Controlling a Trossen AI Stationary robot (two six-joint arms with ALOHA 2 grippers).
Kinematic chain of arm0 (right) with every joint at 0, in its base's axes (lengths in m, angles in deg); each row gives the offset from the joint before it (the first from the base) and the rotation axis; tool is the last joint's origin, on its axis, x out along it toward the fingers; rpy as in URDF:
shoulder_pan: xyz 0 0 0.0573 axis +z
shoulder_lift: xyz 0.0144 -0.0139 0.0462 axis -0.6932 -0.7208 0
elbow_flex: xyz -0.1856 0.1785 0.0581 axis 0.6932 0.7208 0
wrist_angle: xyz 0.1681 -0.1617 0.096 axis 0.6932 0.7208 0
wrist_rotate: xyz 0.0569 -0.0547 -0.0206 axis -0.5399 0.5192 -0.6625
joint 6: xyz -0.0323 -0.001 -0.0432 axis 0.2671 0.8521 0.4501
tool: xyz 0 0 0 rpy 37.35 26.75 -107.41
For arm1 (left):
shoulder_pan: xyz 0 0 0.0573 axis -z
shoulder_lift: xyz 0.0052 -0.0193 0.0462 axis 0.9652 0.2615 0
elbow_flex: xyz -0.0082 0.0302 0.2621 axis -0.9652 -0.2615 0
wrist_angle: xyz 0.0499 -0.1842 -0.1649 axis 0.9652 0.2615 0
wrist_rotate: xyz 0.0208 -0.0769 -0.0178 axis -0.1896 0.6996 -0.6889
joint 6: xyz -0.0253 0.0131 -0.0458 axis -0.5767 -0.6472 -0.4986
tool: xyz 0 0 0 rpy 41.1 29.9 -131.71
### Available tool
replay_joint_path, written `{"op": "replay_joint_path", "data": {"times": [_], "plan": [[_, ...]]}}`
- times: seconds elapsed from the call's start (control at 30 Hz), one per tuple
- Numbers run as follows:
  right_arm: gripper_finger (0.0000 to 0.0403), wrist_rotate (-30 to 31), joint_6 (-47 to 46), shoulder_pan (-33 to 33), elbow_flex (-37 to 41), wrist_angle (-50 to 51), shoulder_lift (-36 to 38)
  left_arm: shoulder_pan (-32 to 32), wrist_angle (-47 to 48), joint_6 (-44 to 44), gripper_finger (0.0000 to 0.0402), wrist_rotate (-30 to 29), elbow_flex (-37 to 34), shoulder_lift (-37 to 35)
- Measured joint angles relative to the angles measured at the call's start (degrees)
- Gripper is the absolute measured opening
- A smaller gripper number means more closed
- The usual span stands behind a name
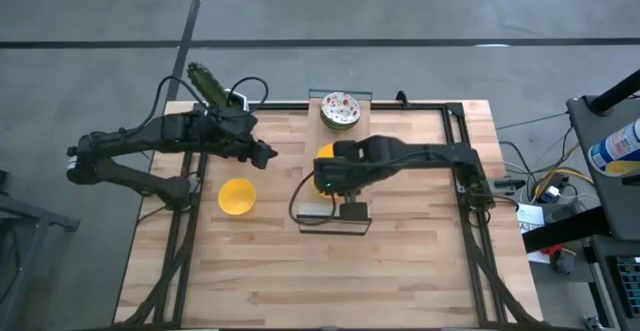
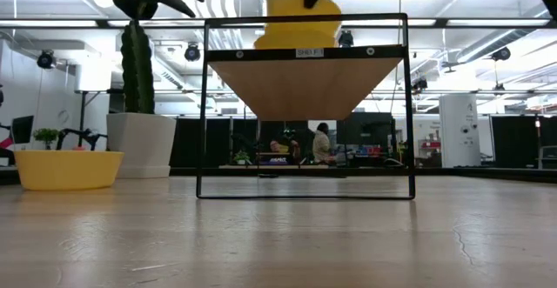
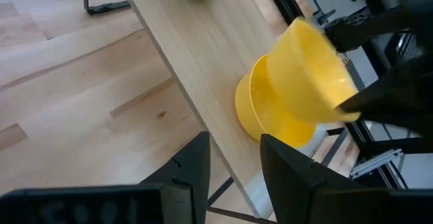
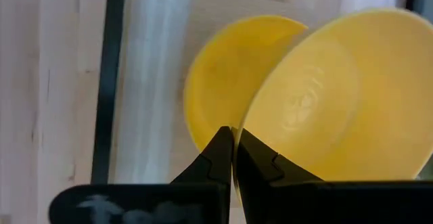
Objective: Pick & Place Mini bowls
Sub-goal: Stack the right yellow bowl on top of the other yellow bowl on the shelf, then stack the yellow bowl on top of the other yellow bowls on the shelf
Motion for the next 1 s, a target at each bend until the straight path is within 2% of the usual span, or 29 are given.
{"op": "replay_joint_path", "data": {"times": [0.53, 0.63, 0.87, 1.0], "plan": [[0.0013, -2.2, 0.4, 0.6, -0.6, -2.0, -3.7, 0.0, 0.0, 0.2, 0.0122, 0.3, 0.0, -0.2], [0.0037, -2.8, -0.3, 0.6, -0.7, -2.1, -3.7, 0.0, 0.0, 0.3, 0.0122, 0.3, 0.0, -0.2], [0.012, -3.0, -2.9, 0.7, -1.1, -1.0, -3.3, 0.0, 0.9, 1.0, 0.0122, 0.6, 0.0, -0.2], [0.0147, -3.3, -3.9, 1.0, -1.3, -1.8, -0.9, 0.0, 2.9, 1.2, 0.0122, 0.6, -0.6, -0.2]]}}
